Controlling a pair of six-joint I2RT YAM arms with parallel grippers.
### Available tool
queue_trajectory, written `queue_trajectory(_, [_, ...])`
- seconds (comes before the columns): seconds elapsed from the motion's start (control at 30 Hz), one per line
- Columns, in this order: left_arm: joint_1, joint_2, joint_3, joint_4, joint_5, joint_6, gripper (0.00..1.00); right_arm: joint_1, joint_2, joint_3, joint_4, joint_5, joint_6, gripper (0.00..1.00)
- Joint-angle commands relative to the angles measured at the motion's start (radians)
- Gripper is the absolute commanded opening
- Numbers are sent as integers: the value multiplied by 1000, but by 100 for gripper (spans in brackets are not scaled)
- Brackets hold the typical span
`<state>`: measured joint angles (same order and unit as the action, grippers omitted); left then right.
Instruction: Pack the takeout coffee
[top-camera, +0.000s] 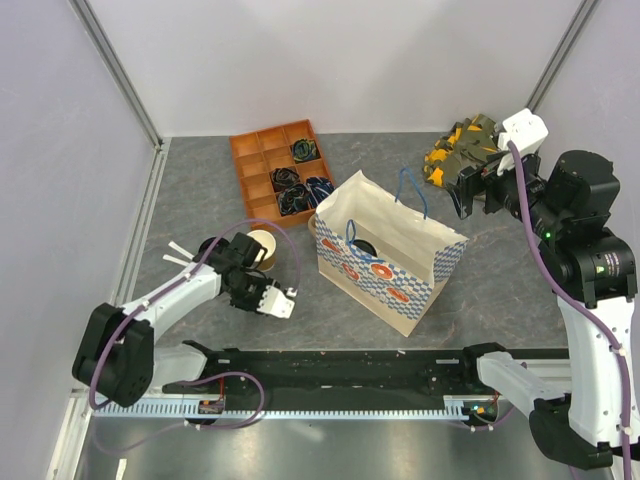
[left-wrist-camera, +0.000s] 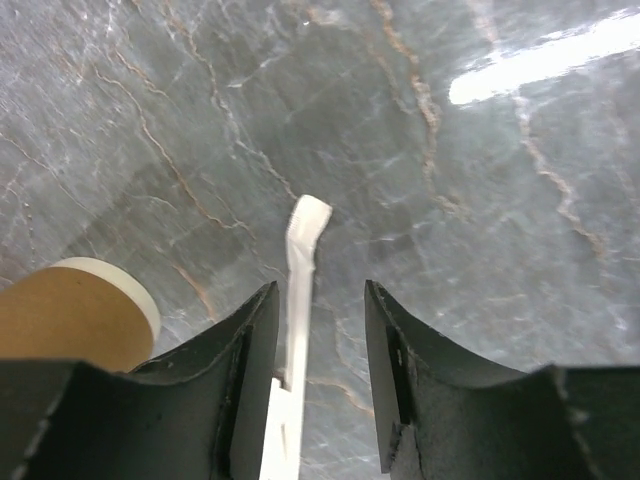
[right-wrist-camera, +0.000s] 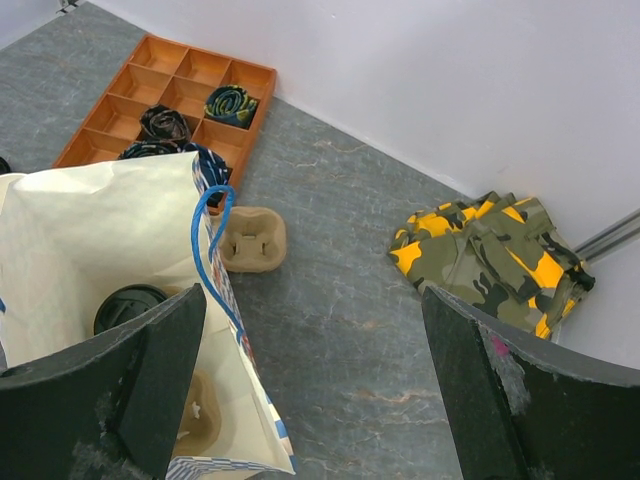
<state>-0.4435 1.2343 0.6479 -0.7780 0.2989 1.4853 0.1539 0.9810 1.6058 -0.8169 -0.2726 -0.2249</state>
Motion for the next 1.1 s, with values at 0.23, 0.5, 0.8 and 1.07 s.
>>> queue_trajectory(0.23, [-27,50,-73,100,-72,4,38,-2,18,40,-19,-14,-17,98])
queue_trajectory(0.5, [-34,14,-59,-16,-50,-19,19,-4,19,46,-30,-19,-27,98])
queue_trajectory(0.8, [-66,-101,128,-363,100,-81,2,-4,19,43,-37,-14,-36,98])
queue_trajectory(1.07, [-64,184,1144,-671,425,-468,2,-4,36,54,-31,-40,-13,98])
